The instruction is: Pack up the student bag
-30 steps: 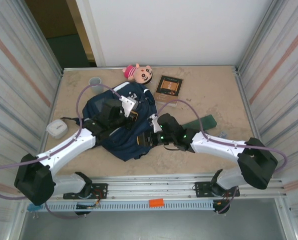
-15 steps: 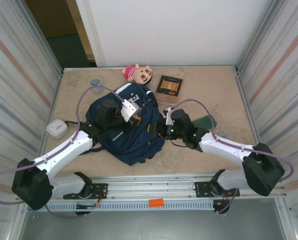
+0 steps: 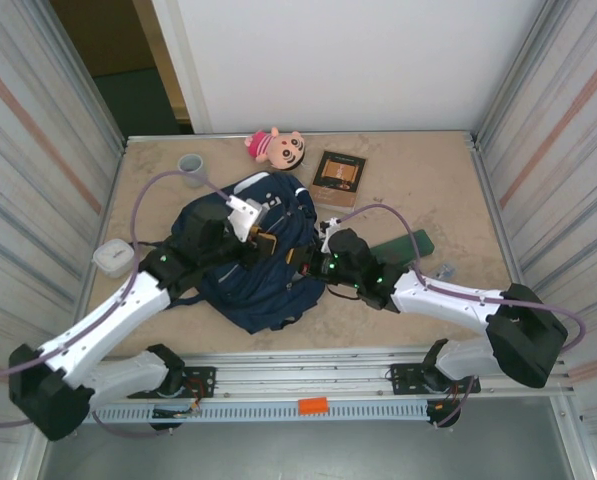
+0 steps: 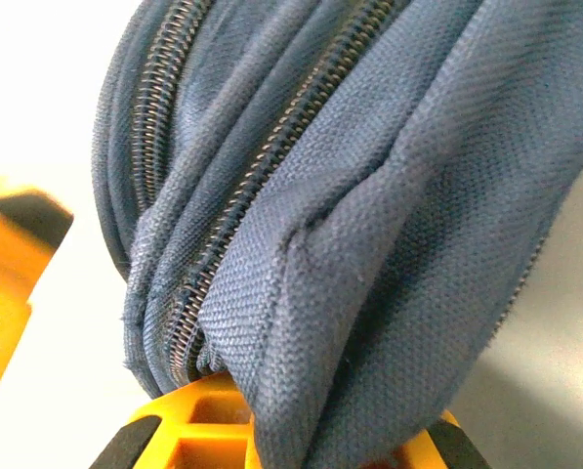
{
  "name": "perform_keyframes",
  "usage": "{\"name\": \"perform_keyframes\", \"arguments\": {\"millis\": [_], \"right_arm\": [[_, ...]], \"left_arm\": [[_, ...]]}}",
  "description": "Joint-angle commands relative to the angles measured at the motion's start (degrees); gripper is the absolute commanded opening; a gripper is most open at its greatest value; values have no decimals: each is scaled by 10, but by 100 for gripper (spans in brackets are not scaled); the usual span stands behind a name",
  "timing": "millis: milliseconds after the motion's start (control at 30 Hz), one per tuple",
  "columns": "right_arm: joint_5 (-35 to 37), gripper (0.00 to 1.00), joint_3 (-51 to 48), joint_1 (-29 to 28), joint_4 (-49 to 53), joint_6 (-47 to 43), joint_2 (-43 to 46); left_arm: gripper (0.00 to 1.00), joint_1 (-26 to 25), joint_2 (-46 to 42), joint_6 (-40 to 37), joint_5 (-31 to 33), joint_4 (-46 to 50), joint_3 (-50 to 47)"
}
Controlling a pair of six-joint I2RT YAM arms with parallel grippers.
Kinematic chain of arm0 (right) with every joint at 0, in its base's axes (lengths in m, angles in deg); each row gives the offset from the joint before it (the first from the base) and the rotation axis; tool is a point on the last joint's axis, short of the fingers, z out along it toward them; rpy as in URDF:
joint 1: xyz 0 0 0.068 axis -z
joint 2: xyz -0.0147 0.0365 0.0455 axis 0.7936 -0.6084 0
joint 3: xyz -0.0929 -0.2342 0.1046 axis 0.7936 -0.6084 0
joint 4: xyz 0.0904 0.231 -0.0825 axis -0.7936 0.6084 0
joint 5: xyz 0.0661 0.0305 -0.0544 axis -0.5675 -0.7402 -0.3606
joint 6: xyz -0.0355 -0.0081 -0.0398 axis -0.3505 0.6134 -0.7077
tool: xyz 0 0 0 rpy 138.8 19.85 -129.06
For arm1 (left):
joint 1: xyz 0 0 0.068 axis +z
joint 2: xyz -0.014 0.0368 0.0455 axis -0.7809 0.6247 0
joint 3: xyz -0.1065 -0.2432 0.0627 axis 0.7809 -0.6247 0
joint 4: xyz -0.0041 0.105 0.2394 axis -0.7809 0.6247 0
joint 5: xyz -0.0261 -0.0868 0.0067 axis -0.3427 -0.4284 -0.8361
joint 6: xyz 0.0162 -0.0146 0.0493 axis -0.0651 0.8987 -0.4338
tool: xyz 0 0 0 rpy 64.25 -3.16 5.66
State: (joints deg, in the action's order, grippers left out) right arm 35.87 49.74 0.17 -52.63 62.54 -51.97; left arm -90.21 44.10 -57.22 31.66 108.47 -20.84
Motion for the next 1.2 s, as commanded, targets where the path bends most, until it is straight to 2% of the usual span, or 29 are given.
{"name": "perform_keyframes", "arguments": {"millis": [0, 133, 233, 400, 667, 1167], "right_arm": [[69, 0, 43, -18, -29, 20, 1], [90, 0, 60, -34, -19, 16, -6], [89, 0, 68, -37, -14, 11, -11], [92, 0, 86, -40, 3, -5, -17], [84, 0, 103, -43, -2, -11, -29], [91, 0, 113, -61, 8, -18, -20]], "left_arm": [[42, -48, -59, 161, 108, 100, -9], [44, -117, -112, 287, 176, 158, -32], [44, -158, -124, 343, 175, 169, -43], [43, -214, -85, 386, 171, 185, -32], [45, -232, 4, 420, 161, 178, -5], [40, -246, 65, 533, 259, 190, 3]]}}
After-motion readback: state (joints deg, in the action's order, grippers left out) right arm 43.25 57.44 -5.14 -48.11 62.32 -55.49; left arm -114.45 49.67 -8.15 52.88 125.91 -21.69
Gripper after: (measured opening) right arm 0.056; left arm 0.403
